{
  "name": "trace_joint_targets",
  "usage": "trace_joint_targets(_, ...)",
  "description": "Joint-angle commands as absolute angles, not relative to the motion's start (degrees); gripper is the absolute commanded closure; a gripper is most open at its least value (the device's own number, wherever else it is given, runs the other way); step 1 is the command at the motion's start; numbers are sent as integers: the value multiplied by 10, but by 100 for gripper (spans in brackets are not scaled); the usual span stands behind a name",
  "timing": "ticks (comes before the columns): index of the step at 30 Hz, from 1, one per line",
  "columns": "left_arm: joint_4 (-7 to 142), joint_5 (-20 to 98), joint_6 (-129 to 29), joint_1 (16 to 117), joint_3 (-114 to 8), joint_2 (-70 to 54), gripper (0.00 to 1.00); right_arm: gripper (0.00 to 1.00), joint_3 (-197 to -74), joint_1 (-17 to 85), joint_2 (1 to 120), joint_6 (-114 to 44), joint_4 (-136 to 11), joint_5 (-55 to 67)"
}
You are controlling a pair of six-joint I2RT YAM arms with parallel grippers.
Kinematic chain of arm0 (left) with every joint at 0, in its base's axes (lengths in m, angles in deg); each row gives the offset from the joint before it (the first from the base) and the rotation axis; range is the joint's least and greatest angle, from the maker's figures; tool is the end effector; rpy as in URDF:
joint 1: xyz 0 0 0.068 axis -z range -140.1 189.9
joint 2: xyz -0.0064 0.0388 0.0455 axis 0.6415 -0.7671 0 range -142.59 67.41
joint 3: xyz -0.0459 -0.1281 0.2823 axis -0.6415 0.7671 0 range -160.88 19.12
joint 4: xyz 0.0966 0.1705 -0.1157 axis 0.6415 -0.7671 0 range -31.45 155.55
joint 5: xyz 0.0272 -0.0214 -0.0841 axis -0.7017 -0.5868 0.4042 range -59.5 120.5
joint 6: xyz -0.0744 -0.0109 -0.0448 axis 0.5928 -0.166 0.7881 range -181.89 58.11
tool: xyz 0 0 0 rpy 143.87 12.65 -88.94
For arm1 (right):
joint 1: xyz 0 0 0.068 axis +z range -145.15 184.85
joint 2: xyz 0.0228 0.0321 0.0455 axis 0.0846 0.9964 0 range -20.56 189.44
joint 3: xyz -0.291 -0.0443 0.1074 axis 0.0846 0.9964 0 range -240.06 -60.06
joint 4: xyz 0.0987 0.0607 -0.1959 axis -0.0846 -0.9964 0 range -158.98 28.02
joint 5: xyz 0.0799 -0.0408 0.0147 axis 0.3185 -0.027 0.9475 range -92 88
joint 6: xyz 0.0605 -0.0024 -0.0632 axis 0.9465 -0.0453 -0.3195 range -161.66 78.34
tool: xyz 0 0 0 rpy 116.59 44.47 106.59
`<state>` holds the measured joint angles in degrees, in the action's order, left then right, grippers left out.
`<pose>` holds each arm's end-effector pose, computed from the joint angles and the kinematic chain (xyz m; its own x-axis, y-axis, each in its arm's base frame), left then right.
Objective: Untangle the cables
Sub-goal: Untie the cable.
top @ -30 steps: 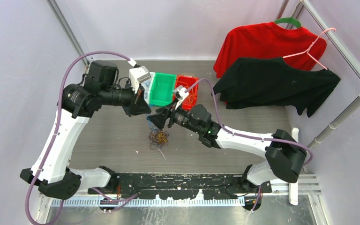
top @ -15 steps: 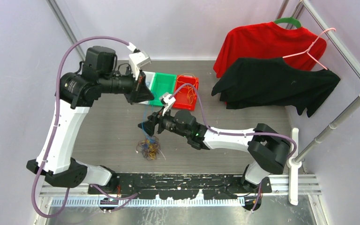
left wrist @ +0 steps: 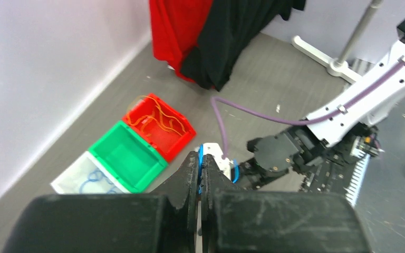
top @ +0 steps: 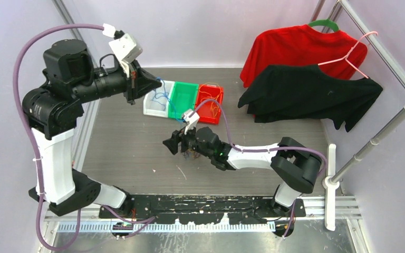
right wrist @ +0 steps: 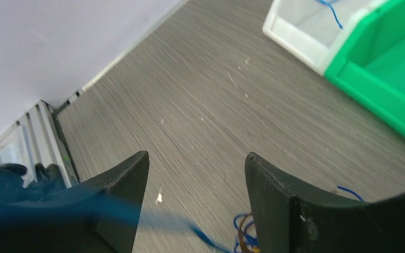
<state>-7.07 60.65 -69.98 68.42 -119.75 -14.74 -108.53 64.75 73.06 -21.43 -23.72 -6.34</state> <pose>0.1380 -0.1194 0.5849 -0.1204 0.2041 -0.9715 0.8628 0.5056 -0.0008 0.1952 0.3252 0.2949 -0.3417 0.0979 -0.9347 -0.7534 0.5660 0.3347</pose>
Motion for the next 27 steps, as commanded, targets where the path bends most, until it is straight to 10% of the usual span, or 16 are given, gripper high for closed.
trace_joint_targets(1,60,544,-721,686,-1193,-114,100,29,-1051,649,720,-220,-174,-87)
trace_joint_targets(27,351,328,-842,686,-843,14,100,30,-1020,607,557,-235,-309,-151)
